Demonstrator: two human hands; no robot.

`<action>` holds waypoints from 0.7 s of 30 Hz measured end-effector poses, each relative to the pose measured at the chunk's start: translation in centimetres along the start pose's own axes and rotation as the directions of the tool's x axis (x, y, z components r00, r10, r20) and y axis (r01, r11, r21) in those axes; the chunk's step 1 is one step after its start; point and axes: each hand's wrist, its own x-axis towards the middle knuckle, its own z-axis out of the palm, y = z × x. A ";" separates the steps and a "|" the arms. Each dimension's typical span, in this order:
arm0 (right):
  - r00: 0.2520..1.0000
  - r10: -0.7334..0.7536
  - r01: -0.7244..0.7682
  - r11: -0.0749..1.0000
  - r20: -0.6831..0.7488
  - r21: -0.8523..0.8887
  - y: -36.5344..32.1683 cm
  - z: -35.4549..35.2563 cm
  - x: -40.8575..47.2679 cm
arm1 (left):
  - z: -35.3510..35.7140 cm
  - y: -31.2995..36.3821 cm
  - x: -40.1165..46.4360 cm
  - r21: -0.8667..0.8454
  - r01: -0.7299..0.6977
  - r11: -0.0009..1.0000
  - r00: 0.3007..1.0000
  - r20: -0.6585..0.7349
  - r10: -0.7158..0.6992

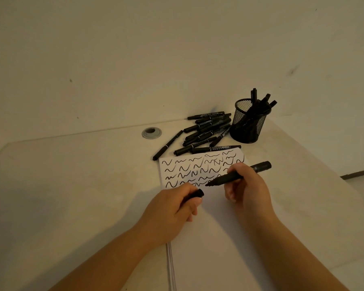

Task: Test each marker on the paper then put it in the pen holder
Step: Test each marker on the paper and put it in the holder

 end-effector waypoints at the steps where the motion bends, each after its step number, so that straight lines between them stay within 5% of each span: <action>1: 1.000 0.001 -0.001 1.000 -0.001 -0.014 0.1 0.1 -0.1 | 0.0 0.0 -0.1 -0.011 0.007 1.000 1.000 0.002 -0.007; 10: 0.972 -0.157 0.199 0.946 0.176 -0.255 0.4 0.5 -0.8 | 0.0 0.0 -0.1 -0.022 0.054 0.998 0.999 0.003 -0.054; 15: 0.940 -0.121 0.201 0.952 0.318 -0.231 0.1 0.6 -1.2 | -0.1 0.5 -0.5 0.011 0.005 1.000 0.999 -0.036 -0.005; 21: 0.939 -0.147 0.208 0.963 0.310 -0.174 0.2 0.9 -1.3 | 0.6 1.5 -0.7 0.118 -0.062 0.991 0.982 -0.168 0.082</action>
